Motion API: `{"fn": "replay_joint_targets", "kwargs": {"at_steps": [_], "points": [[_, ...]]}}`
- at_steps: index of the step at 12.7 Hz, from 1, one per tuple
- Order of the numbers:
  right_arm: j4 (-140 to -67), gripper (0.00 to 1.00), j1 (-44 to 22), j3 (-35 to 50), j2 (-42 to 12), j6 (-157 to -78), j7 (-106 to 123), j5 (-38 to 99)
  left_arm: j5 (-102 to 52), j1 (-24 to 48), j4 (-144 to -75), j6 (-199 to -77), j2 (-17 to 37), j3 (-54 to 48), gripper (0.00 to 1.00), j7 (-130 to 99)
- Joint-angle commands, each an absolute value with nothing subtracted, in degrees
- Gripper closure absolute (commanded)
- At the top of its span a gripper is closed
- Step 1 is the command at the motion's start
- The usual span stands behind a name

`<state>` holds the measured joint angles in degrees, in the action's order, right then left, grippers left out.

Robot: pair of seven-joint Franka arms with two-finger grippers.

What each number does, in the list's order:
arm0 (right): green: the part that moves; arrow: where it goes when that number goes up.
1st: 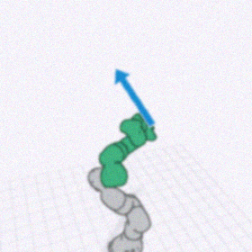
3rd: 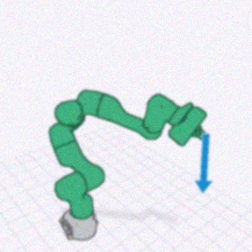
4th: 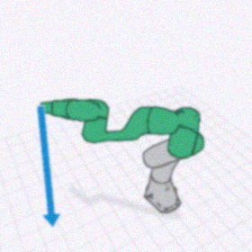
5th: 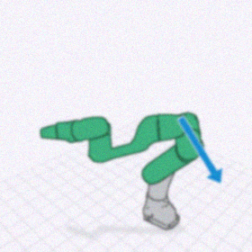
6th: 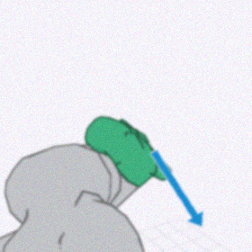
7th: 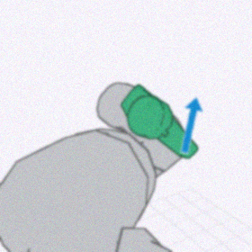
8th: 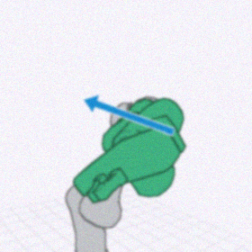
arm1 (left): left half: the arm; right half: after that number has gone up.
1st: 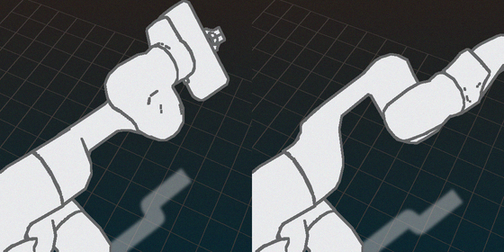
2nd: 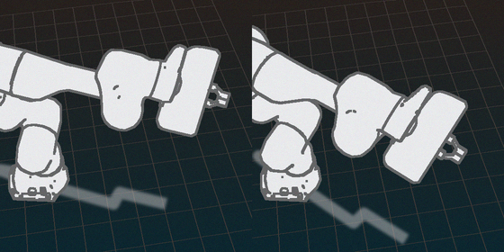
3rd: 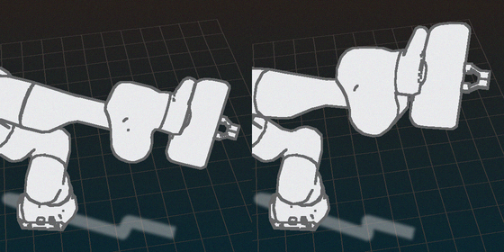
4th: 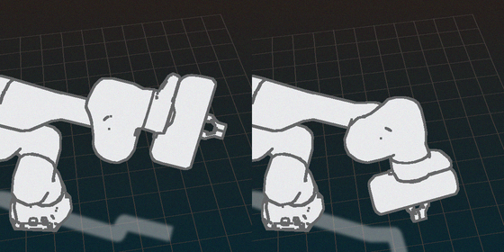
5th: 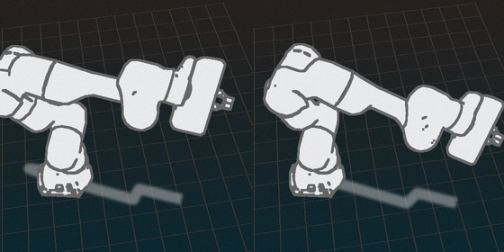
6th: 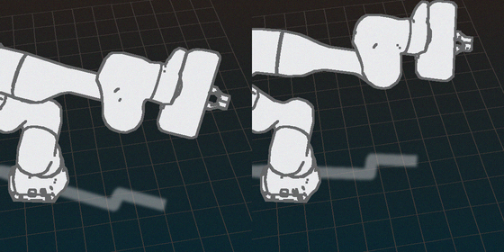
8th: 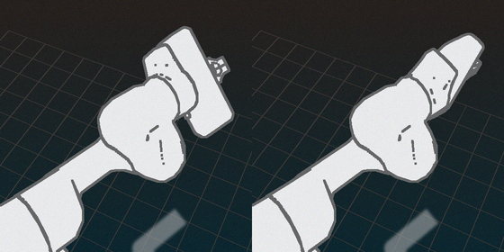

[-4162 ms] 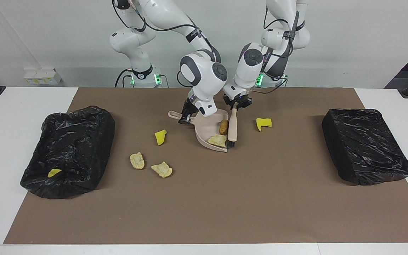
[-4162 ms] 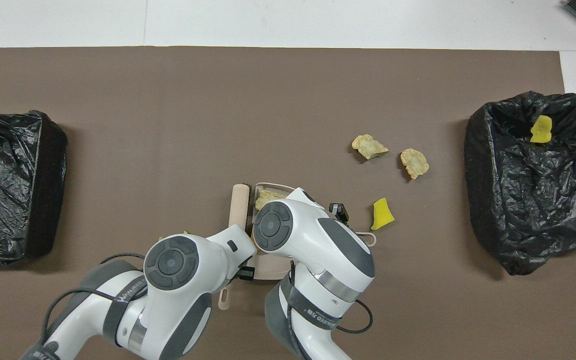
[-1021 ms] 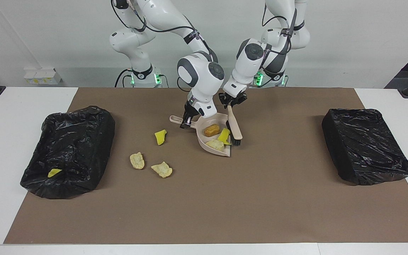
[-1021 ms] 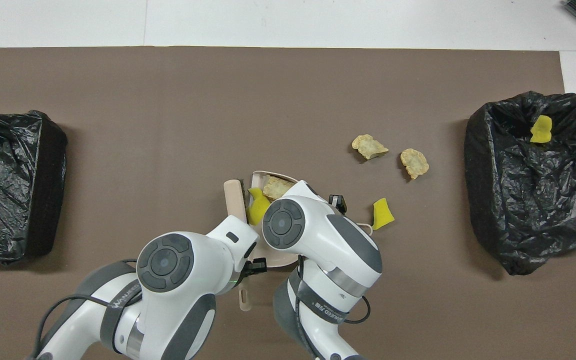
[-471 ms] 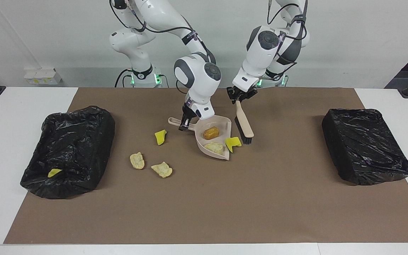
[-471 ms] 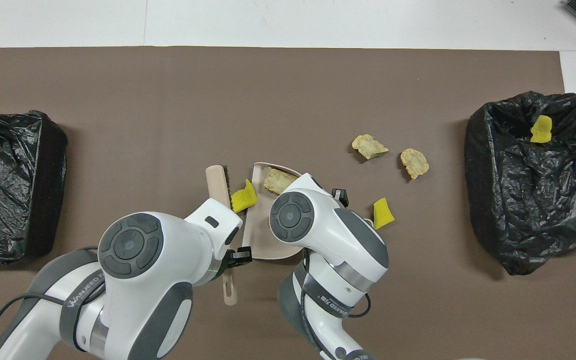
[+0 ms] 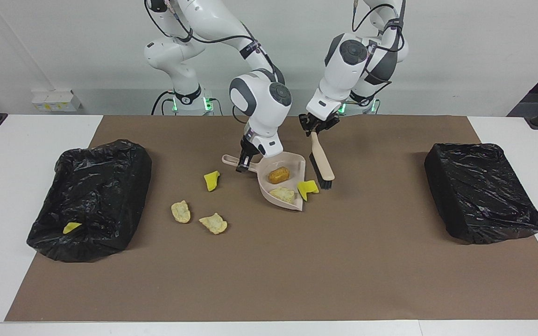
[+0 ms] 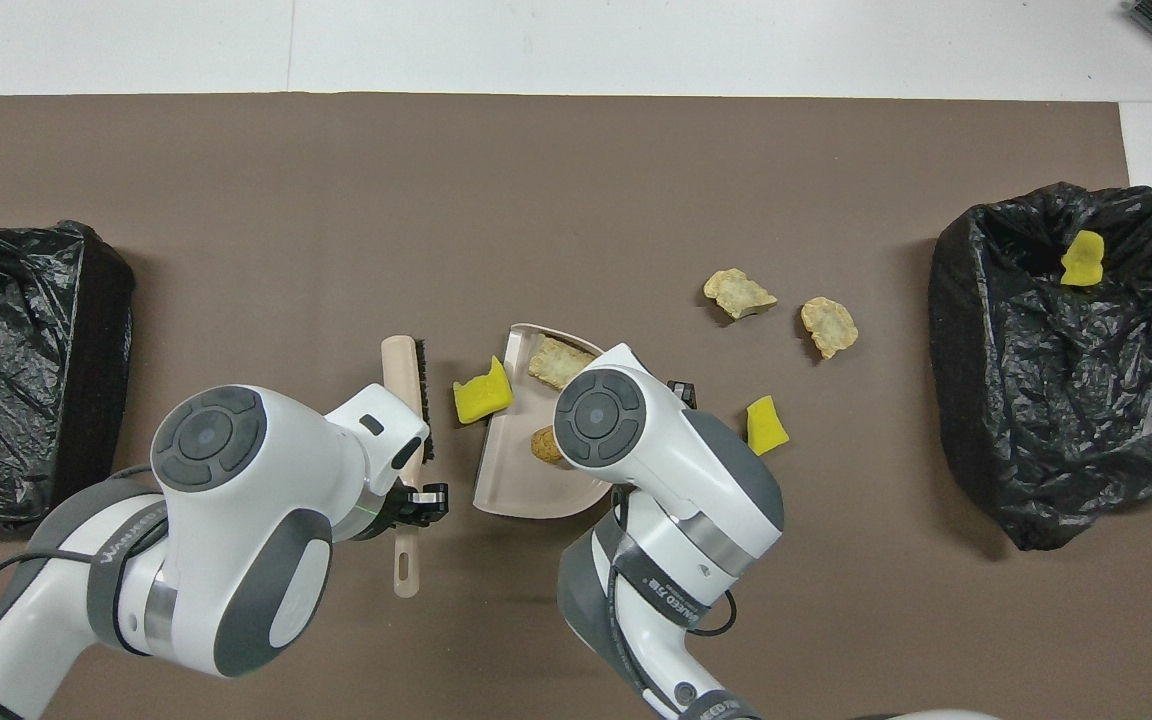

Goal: Sweep and dump trash in bin
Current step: 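Sweep the yellow sponge and trash into the dustpan with the left gripper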

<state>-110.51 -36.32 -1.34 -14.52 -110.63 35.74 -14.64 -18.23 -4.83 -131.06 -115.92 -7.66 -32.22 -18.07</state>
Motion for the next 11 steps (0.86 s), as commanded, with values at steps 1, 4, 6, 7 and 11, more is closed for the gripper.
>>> {"fn": "replay_joint_targets", "kwargs": {"at_steps": [1, 4, 6, 7, 11], "points": [[-110.65, 1.00, -36.03, -0.88, -13.89, -108.21, 37.60, -13.71, -17.40, -4.22, -134.73, -122.75, -6.78, -32.61, 1.00, -16.08], [-110.57, 1.00, -36.30, -0.79, -13.54, -105.21, 38.23, -13.71, -17.40, -2.74, -134.65, -124.80, -4.31, -32.78, 1.00, -15.91], [-110.48, 1.00, -36.30, -0.79, -13.54, -105.03, 38.41, -13.71, -17.31, -0.10, -134.21, -124.45, -4.31, -32.96, 1.00, -15.21], [-110.48, 1.00, -36.30, -0.79, -13.62, -105.29, 38.32, -13.71, -17.31, 1.48, -134.12, -124.11, -4.57, -32.96, 1.00, -14.07], [-110.39, 1.00, -36.04, -0.79, -13.97, -107.31, 37.80, -13.62, -17.32, 2.20, -133.07, -118.74, -5.01, -34.01, 1.00, -10.99]]}}
